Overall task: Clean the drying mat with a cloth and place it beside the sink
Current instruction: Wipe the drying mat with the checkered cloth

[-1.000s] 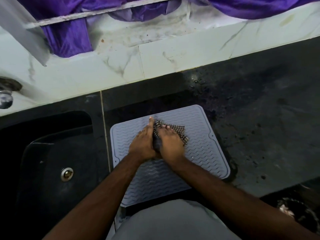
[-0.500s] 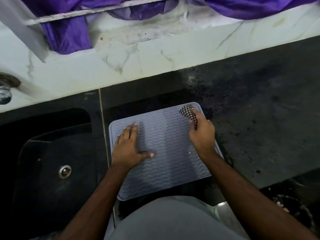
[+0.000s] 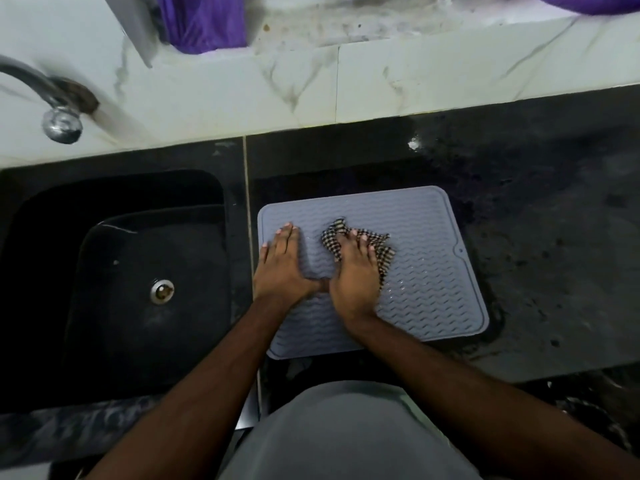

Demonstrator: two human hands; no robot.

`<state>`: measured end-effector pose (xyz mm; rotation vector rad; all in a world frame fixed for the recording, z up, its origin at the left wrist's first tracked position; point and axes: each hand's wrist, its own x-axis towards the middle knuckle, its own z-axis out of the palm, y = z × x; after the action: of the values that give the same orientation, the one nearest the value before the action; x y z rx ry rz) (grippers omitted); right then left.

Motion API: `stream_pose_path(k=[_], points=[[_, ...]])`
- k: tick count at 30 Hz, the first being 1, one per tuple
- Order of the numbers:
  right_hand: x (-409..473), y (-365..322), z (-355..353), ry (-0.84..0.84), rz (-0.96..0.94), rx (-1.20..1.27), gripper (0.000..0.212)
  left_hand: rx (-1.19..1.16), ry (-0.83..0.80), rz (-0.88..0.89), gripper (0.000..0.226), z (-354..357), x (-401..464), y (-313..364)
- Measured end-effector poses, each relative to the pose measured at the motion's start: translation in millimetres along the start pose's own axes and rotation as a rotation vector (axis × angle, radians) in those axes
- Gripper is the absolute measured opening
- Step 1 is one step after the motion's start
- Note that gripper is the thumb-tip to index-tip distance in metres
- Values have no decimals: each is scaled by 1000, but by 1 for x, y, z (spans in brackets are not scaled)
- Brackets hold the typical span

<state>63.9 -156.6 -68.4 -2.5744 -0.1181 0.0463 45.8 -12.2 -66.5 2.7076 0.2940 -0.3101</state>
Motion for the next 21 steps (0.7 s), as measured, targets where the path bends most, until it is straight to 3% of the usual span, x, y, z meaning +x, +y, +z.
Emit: stream_pose_path(k=[4,7,10,12,17,21], points=[[-6,-18,1,-157,-134,188,50,-53,10,51,104,-5,4,0],[8,-13,-20,-172,-11,426,42,-209,-74,96,134,-23,-2,-15],[19,-2,-37,105,76,396,39,-215,9,61,147,-38,-12,-43],[21,-1,-33,176,116,394,41,-146,-36,72,150,-41,-17,-57],[-2,-32,17,38,51,107,55,13,-75,98,151,-35,-14,-70],[-15,-63,43,55,73,120,60,50,-76,97,153,-35,-12,-73]])
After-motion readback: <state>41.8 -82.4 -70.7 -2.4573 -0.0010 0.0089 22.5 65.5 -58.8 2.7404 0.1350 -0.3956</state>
